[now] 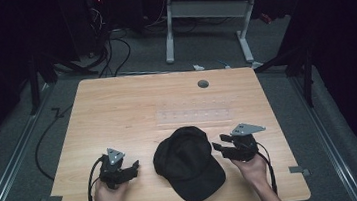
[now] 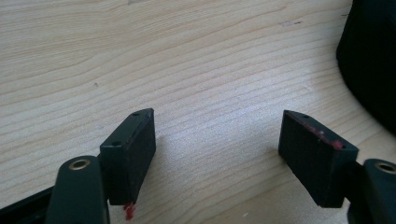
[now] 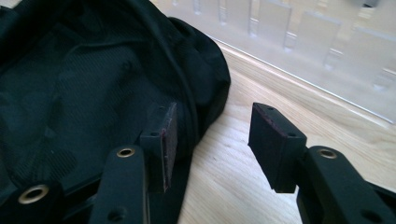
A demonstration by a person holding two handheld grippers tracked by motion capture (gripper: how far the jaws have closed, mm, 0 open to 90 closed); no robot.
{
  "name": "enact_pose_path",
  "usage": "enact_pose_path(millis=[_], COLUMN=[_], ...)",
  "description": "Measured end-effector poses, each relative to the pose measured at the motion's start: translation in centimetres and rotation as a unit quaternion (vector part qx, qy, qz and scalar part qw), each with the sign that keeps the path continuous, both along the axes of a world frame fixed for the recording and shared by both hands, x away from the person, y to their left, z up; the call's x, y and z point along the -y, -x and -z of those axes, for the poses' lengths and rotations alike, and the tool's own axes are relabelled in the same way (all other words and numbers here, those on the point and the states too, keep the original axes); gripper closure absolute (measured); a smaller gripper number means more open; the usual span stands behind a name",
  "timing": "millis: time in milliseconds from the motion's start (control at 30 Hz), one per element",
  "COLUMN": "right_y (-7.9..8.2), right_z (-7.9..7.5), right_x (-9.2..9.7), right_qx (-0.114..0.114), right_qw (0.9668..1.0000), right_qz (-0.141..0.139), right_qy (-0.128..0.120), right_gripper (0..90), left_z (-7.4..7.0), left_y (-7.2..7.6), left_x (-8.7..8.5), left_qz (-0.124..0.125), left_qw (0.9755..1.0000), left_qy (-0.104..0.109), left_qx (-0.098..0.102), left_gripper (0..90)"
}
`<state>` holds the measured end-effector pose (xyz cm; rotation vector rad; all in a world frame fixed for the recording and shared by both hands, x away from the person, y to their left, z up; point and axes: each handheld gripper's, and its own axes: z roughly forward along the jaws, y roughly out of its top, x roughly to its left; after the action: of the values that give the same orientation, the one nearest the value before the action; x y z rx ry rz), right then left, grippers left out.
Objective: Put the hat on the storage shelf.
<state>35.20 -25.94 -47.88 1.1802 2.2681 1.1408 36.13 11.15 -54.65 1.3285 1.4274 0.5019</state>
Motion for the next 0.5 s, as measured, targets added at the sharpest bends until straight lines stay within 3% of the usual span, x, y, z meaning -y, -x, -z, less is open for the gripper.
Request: enact_pose_path(millis=[500], right_y=[-1.7], right_z=[-1.3], right_x=[-2.4], right_qx=[0.0], right_qw=[0.9997], right_qz=[-0.025], right_qy=[0.001], right_gripper=[46.7], left_z=[0.0], left_y=[0.0], left_x=[0.0], left_qz=[0.0], left_qw=[1.0], left_qy=[0.0], left_qx=[0.0], left_gripper=[27.6])
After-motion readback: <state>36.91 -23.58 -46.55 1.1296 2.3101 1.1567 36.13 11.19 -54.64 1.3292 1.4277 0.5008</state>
